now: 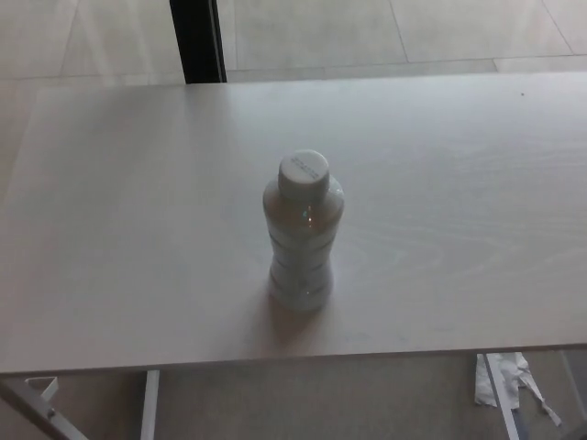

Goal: Pick up a bottle and hand it

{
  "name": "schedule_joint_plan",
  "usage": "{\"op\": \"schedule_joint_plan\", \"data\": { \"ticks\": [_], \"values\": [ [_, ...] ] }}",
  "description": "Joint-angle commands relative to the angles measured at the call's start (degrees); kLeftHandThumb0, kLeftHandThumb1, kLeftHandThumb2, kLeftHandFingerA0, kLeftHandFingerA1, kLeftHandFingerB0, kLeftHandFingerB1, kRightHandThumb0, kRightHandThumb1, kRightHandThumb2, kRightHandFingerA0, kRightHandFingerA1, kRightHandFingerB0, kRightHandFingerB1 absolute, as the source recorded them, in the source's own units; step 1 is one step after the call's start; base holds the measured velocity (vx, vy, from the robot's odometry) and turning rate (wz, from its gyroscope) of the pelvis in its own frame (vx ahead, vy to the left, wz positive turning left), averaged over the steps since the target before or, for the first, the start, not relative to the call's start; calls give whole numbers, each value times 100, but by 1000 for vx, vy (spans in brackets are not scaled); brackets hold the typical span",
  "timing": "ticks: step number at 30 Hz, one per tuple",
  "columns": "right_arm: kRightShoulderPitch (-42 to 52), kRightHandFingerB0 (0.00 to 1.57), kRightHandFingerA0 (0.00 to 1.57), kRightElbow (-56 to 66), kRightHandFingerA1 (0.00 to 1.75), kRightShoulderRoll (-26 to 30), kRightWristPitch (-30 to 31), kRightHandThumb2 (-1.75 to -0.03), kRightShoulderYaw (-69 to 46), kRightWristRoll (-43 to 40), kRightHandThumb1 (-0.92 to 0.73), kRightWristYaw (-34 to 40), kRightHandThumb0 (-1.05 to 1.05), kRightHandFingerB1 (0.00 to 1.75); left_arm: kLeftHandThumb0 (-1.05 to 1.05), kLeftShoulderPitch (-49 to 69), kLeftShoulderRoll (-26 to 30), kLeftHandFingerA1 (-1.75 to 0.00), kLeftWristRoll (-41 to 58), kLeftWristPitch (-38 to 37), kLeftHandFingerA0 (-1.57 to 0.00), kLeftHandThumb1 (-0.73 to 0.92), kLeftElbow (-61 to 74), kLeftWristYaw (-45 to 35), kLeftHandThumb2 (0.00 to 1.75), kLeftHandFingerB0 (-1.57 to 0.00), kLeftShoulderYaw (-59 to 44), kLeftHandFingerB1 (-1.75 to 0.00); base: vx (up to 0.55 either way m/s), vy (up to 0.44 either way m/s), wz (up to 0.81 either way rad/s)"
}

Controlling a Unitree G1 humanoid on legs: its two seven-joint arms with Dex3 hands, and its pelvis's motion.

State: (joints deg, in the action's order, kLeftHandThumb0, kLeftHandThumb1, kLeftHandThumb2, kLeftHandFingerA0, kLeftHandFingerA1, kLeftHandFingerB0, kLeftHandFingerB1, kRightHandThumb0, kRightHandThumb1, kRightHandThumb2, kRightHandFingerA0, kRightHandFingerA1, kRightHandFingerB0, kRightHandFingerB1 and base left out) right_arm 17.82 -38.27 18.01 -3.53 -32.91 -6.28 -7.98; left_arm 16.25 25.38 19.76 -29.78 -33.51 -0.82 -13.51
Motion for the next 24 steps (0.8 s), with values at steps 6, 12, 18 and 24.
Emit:
{"op": "schedule_joint_plan", "data": {
  "ticks": [6,12,18,24],
  "values": [
    [-18,37,63,571,62,165,-321,-79,-1496,-1722,-42,-664,-53,48,-69,575,660,-114,1367,2862,-157,33,1569,-688,73,-56,-826,-61,0,0,0],
    [79,43,71,836,54,140,-242,-57,-1567,-1643,-55,-639,-45,35,-54,532,1111,-98,1299,3423,-156,35,2070,-79,53,-59,-1534,-59,0,0,0],
    [-36,43,68,729,52,190,-127,-57,-1658,-1763,-52,-842,-49,35,-63,727,2388,-78,523,4148,-80,39,2641,-152,52,-56,-2340,-55,0,0,0],
    [45,42,72,924,55,150,-142,-57,-1602,-1634,-54,-749,-49,34,-81,507,2834,-65,456,4147,-80,26,3235,-669,72,-60,-2238,-49,0,0,0]
  ]
}}
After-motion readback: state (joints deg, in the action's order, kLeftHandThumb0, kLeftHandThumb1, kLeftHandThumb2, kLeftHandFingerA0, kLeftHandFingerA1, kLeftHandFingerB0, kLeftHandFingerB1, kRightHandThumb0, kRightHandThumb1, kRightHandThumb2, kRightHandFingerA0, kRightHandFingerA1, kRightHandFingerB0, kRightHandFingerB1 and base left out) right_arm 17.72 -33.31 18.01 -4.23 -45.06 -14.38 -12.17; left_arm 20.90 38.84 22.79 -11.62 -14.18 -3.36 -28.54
